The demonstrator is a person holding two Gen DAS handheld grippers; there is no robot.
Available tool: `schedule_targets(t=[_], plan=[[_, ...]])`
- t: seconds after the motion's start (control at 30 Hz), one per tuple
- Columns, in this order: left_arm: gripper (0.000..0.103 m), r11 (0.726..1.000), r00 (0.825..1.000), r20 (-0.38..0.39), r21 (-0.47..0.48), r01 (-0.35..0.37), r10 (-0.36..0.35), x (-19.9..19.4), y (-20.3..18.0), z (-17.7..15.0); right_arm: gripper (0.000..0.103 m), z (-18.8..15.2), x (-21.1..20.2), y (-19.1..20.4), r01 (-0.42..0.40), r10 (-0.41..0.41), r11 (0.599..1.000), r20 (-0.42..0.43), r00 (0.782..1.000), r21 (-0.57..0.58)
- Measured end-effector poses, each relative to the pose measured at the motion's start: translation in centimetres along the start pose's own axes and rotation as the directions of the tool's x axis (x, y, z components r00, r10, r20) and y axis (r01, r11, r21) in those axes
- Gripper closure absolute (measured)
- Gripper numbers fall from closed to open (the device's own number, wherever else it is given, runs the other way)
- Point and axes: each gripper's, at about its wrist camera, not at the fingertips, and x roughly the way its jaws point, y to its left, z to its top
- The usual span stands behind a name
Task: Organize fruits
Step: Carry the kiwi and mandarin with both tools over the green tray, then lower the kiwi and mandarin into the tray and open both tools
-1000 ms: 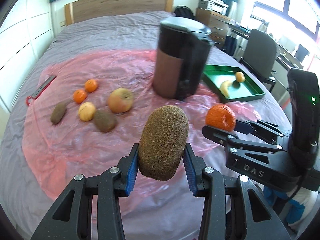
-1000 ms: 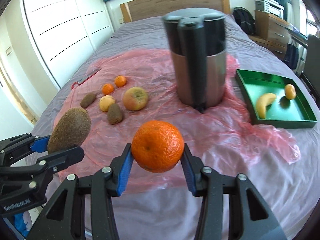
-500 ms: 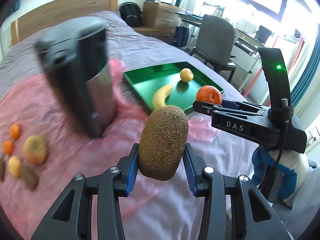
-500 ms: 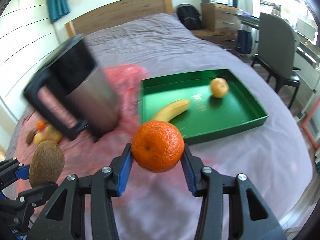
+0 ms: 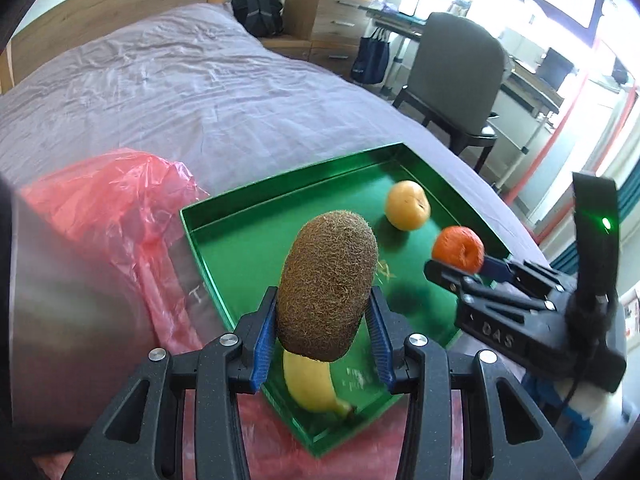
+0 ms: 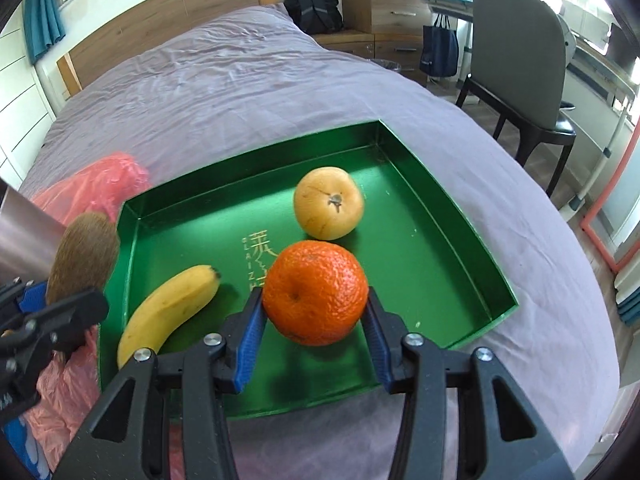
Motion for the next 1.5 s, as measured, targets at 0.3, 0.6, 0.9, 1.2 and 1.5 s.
schedule_targets(t=[0.3,0.6,0.9,1.2,1.5], plan=[[0.066,0.993,0.989,-0.11,-0.053,-0.101,0.095,6.9,0.7,3.6,0.081,2.0,3.6,-3.0,0.045,-0.044,0.998,-0.045,0.998,0.033],[0.066,0.99,0.979,-0.145,0.007,-0.141,0.14,10.3,0.3,3.2,0.079,2.5,5.8,-4.1,0.067,-0.065,0.997,-0.045,0.997,0.042],[0.046,0.987,0.981,-0.105,-0.006,-0.162,0.161,8.6,-0.2,3.8,0.024,2.4,5.2,-4.1,0.108,-0.105,0.992,-0.054,0.993,0.06],[0.041,0.993,0.993,-0.036,0.024,-0.114,0.115,3.8,-1.8,3.8,0.011,2.0,1.7,-3.8,0.142,-0.141,0.988,-0.017,0.99,0.06],[0.038,0.993,0.997,0.013,0.09,-0.078,0.077,-1.2,-3.4,1.2,0.01,0.6,-1.3,-2.8,0.152,-0.151,0.987,-0.027,0.988,0.052]])
